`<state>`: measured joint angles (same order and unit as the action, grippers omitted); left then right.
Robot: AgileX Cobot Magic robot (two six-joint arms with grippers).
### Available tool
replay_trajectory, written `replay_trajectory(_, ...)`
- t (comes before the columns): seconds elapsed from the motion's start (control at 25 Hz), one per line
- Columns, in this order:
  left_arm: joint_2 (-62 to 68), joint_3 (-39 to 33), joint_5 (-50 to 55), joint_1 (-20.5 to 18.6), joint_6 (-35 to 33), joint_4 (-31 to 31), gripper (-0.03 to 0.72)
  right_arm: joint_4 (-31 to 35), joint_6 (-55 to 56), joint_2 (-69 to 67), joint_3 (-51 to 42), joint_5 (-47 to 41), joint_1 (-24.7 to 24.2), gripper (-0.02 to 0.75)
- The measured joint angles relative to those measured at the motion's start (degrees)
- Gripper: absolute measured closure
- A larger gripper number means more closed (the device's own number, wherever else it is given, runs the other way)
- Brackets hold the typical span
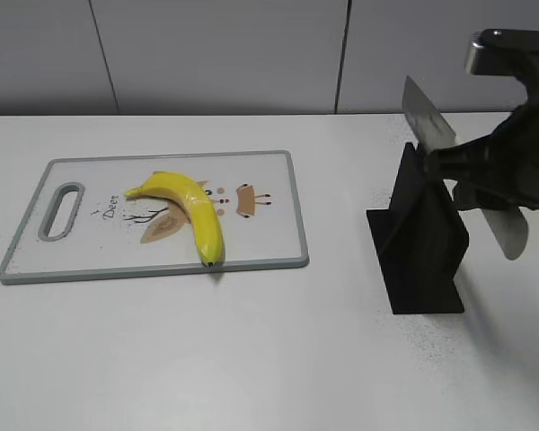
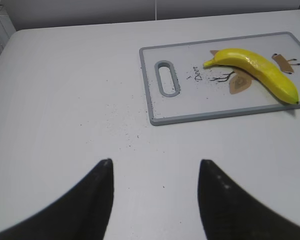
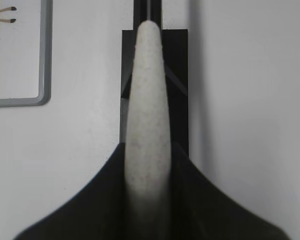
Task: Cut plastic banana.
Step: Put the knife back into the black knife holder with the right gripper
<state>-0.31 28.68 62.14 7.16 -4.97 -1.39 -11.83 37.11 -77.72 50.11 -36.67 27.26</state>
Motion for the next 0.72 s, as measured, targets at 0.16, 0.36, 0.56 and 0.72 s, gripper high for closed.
replay_trajectory(0.16, 0.0, 0.0, 0.0, 0.0, 0.0, 0.0, 0.165, 0.0, 0.0, -2.14, 0.0, 0.12, 0.0, 0.549)
replay_trajectory(0.36, 0.0, 0.0, 0.0, 0.0, 0.0, 0.06, 0.167, 0.06, 0.0, -4.41, 0.0, 0.18, 0.0, 0.549)
replay_trajectory(0.56, 0.0, 0.0, 0.0, 0.0, 0.0, 0.06, 0.175, 1.3, 0.0, -5.54, 0.0, -1.09, 0.0, 0.549)
replay_trajectory(0.72, 0.0, 0.0, 0.0, 0.0, 0.0, 0.06, 0.177, 1.63, 0.0, -5.61, 0.0, -2.15, 0.0, 0.549)
